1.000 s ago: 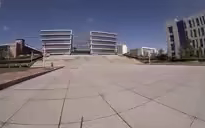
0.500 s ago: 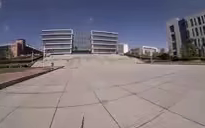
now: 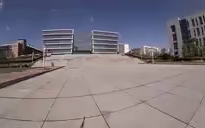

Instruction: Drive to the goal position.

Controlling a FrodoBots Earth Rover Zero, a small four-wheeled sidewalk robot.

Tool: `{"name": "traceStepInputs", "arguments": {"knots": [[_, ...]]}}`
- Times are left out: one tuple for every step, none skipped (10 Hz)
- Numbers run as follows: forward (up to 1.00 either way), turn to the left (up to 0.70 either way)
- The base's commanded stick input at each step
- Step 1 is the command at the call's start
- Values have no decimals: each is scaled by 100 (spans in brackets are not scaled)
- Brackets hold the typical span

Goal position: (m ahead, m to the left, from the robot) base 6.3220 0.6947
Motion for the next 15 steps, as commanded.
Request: {"name": "traceStepInputs", "arguments": {"knots": [[70,0],[70,0],[70,0],[70,0],[70,0],[70,0],[70,0],[70,0],[70,0],[70,0],[70,0],[70,0],[70,0],[70,0],[70,0]]}}
